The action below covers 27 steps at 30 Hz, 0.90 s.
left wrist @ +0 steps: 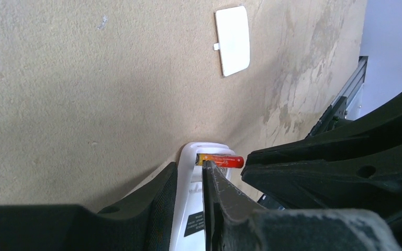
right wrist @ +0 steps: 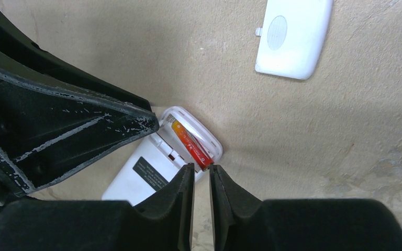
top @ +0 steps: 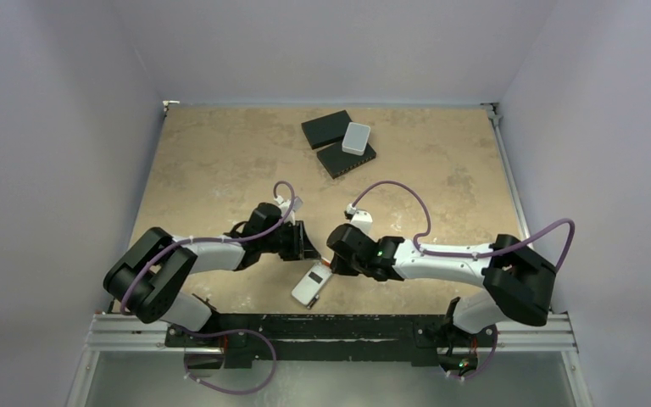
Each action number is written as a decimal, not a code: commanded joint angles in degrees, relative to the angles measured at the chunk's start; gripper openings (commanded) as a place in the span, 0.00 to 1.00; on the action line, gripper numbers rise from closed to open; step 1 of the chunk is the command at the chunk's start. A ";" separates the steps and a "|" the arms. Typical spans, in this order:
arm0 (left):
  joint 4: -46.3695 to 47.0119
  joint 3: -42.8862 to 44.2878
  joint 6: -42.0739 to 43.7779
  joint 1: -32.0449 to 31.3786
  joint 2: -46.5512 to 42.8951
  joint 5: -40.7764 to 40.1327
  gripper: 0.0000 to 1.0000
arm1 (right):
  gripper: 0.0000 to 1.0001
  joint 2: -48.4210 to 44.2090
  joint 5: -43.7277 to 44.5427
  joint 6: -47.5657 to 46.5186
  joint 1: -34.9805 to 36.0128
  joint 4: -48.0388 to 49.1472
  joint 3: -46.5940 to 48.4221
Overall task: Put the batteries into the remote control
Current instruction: Load the battery into the remote control.
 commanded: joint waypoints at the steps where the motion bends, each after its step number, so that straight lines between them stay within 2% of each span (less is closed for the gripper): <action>1: 3.01 1.11 0.57 -0.22 0.29 1.56 0.23 | 0.23 0.45 1.71 1.15 -0.34 1.39 -0.24; 27: 4.08 1.06 0.48 -0.42 1.60 2.78 0.16 | 0.18 2.83 1.02 0.67 -0.34 2.58 0.98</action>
